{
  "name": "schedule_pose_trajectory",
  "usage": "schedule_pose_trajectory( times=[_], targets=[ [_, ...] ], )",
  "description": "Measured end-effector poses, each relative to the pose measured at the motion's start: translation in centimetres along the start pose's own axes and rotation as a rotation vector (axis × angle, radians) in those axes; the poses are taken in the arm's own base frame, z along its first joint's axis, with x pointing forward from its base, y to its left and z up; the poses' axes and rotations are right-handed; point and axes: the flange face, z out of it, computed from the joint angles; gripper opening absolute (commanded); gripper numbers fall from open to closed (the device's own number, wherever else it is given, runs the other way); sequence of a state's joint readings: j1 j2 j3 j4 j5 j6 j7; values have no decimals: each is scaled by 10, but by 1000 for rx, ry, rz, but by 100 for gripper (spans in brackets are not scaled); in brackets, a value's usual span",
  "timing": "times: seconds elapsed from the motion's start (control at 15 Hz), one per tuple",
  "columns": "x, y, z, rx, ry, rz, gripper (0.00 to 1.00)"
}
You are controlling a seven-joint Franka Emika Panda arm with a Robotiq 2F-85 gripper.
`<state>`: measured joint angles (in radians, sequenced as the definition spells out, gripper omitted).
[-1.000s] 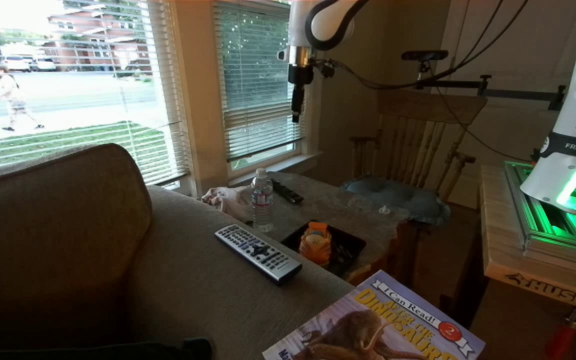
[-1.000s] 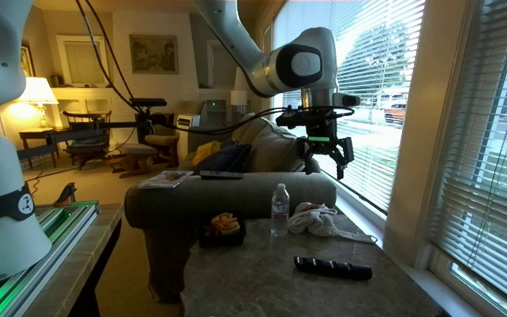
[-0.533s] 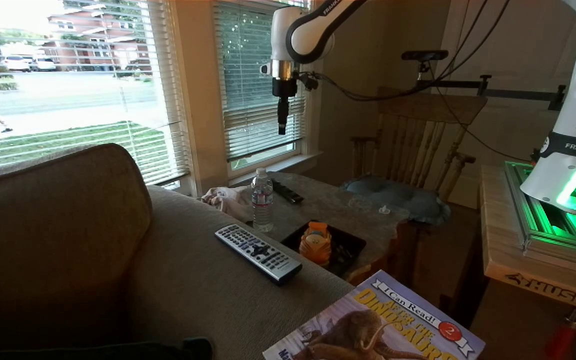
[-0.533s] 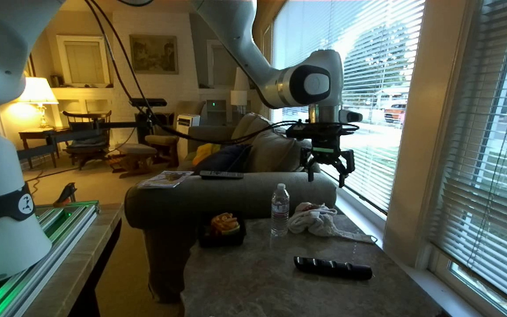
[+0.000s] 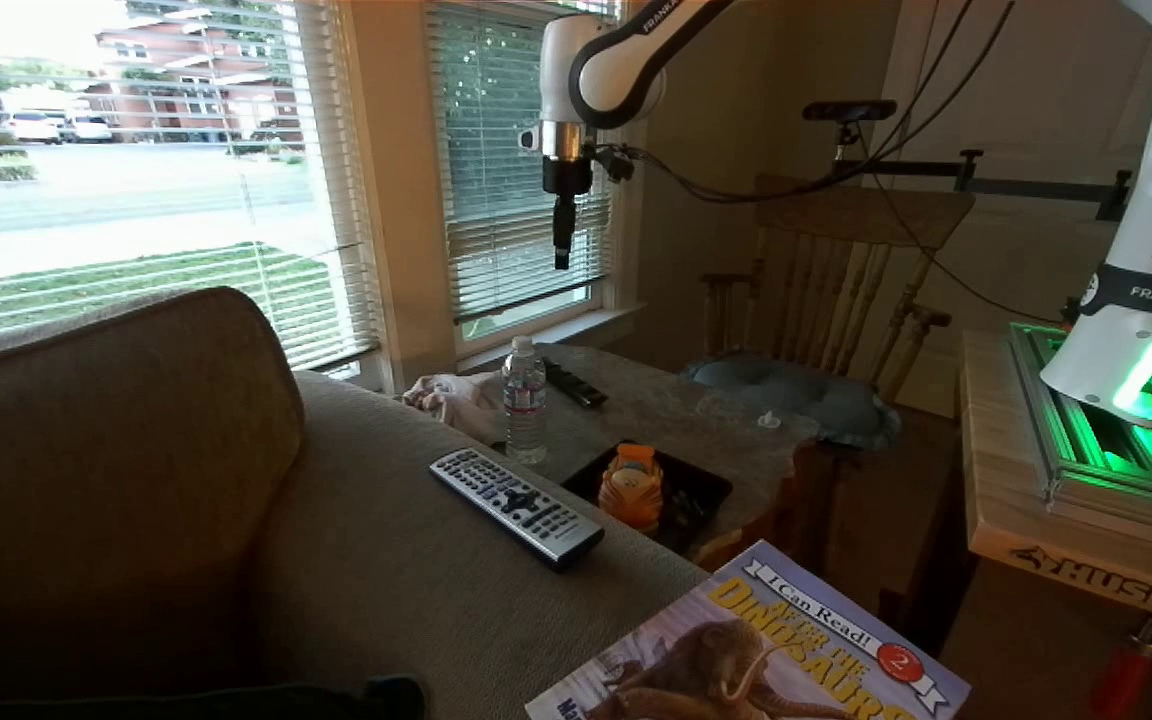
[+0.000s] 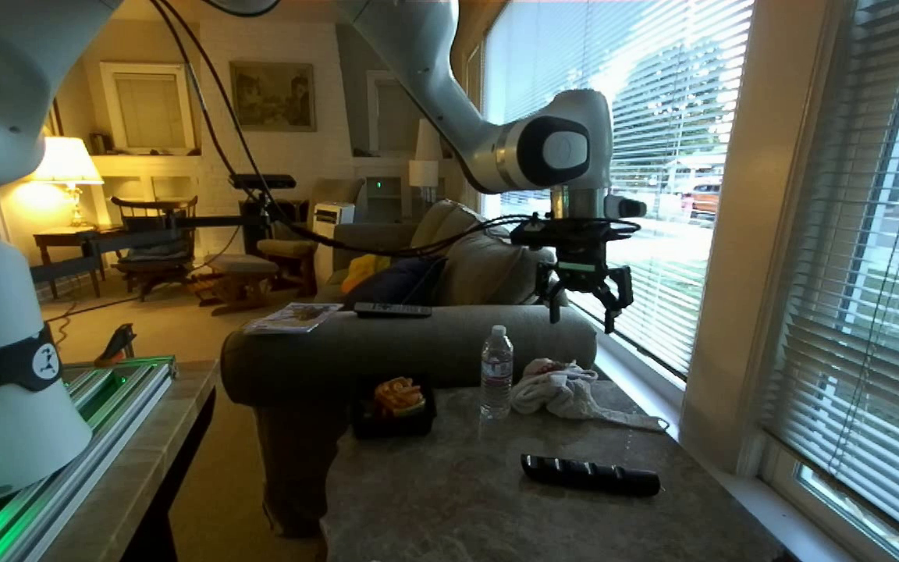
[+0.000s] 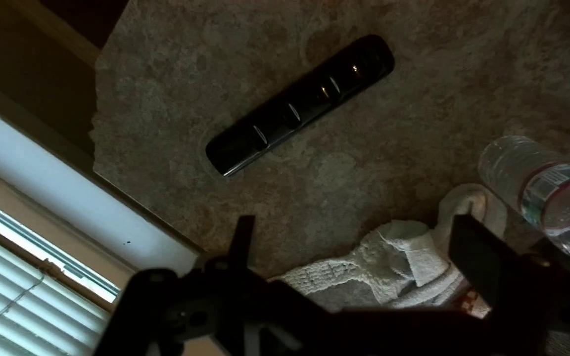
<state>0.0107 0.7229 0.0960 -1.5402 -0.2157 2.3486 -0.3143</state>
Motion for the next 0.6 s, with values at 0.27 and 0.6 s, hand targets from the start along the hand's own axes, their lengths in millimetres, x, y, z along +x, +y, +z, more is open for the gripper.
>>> schedule_pose_trajectory(
  times=[0.27, 0.6],
  targets=[
    [-9, 15, 23, -44, -3, 152, 100],
    [-22, 39, 70, -91, 88, 398, 100]
  ],
)
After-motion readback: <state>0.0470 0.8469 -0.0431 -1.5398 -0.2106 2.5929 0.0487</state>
